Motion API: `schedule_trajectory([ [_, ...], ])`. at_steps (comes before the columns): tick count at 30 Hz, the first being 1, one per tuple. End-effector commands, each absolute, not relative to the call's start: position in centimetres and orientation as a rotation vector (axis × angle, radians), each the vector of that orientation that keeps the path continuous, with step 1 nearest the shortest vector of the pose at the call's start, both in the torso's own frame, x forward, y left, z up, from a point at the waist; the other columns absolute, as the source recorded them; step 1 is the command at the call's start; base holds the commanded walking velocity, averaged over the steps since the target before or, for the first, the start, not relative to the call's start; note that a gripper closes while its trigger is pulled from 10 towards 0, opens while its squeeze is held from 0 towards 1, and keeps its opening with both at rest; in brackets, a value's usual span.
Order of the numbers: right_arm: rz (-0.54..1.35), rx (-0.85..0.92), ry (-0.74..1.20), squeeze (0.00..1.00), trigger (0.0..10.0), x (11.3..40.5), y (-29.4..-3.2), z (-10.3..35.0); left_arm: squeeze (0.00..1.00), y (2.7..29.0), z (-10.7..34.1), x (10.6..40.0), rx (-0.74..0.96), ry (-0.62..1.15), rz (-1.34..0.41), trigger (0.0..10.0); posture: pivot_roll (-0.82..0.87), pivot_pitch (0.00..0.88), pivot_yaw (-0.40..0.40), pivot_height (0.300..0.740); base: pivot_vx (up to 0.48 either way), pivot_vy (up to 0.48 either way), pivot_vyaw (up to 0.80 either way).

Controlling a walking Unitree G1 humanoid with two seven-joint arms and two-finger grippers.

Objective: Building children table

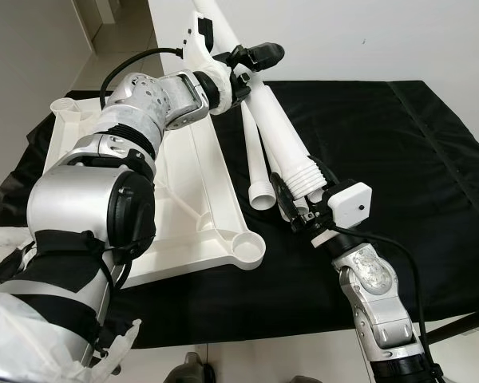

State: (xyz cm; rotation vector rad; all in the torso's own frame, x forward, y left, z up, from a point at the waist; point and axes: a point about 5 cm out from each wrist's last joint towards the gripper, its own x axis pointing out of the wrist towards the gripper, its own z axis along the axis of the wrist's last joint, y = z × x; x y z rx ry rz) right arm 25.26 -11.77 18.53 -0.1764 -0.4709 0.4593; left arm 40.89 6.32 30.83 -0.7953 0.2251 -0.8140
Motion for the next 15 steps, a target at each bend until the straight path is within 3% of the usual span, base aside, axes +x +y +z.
schedule_trajectory([
  [1,0.505,-0.188,-0.455,0.0,10.0,24.95,-11.2,18.11,0.0,5.56,32.74,39.99,-0.804,0.099,-1.072,0.0,-0.06,0.0,0.082,0.74,0.0,0.0,0.0],
  [9,0.505,-0.189,-0.456,0.0,10.0,25.04,-11.19,18.1,0.0,6.0,32.53,40.15,-0.791,0.087,-1.055,0.0,-0.06,0.0,0.073,0.74,0.0,0.0,0.0],
  [10,0.503,-0.187,-0.454,0.0,10.0,25.02,-11.22,18.06,0.0,6.02,32.37,40.21,-0.789,0.102,-1.039,6.2,-0.06,0.0,0.07,0.74,0.0,0.0,0.0],
  [12,0.501,-0.186,-0.452,0.0,10.0,25.0,-11.24,18.02,0.0,6.02,32.26,40.25,-0.788,0.113,-1.027,6.2,-0.06,0.0,0.07,0.74,0.0,0.0,0.0],
  [13,0.503,-0.18,-0.446,0.0,10.0,24.98,-11.27,17.96,0.0,6.12,32.19,40.37,-0.78,0.115,-1.004,10.0,-0.06,0.0,0.064,0.74,0.0,0.0,0.0],
  [15,0.503,-0.18,-0.446,0.0,10.0,24.98,-11.27,17.96,0.0,6.12,32.19,40.37,-0.78,0.115,-1.004,10.0,-0.06,0.0,0.064,0.74,0.0,0.0,0.0],
])
